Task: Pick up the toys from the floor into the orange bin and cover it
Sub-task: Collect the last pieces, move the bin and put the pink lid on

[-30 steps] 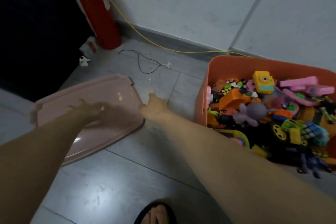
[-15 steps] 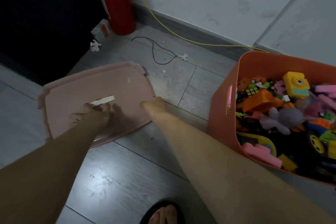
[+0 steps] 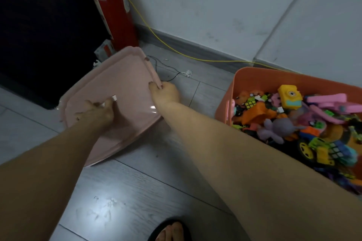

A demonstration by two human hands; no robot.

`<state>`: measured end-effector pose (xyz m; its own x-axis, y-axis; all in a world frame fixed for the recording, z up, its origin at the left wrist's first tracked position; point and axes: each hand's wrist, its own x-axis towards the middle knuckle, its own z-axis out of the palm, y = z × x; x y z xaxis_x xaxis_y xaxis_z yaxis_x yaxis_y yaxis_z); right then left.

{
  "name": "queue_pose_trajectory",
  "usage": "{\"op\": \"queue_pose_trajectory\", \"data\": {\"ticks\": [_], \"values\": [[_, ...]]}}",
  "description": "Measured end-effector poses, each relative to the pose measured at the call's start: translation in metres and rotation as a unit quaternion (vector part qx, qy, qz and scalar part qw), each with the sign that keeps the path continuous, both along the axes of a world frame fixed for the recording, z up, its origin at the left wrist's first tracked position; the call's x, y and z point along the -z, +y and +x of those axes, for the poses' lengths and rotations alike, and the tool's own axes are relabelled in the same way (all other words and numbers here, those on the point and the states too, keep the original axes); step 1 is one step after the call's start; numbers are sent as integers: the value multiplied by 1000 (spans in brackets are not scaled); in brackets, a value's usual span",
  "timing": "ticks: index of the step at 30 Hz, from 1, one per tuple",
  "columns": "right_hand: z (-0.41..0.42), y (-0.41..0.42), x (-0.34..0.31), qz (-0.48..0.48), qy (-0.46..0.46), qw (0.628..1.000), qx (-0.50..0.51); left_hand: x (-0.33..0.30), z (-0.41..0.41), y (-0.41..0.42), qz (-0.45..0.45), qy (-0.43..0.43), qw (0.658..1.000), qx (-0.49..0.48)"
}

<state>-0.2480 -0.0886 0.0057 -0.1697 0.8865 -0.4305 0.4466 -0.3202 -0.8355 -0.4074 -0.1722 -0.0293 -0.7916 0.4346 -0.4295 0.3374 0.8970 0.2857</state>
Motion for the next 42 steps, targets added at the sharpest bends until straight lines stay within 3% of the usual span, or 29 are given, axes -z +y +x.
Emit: {"op": "queue_pose_trajectory", "data": {"ticks": [6, 11, 15, 18, 22, 24, 28, 34, 38, 42], "values": [[60, 37, -73, 63, 6, 996, 61, -65, 26, 42, 34, 26, 999, -4], [162, 57, -122, 44, 69, 987, 141, -110, 69, 79, 53, 64, 995, 55], [248, 63, -149, 24, 102, 976, 190, -96, 99, 129, 57, 50, 985, 153], [311, 57, -157, 2, 112, 967, 229, -149, 169, 123, 50, 49, 984, 165], [387, 33, -153, -8, 97, 953, 285, -166, 231, 122, 91, -24, 987, 129], [423, 16, -144, 5, 62, 953, 298, -166, 254, 119, 138, -7, 980, 142], [469, -13, -120, 90, -105, 945, 297, -159, 288, 113, 190, 25, 961, 198], [486, -33, -96, 93, -179, 937, 286, -146, 297, 94, 206, 18, 951, 231], [480, -29, -98, 21, -110, 943, 313, -147, 285, 97, 175, 17, 962, 207], [475, -20, -100, -139, 107, 923, 343, -147, 264, 109, 165, -30, 974, 149]]}}
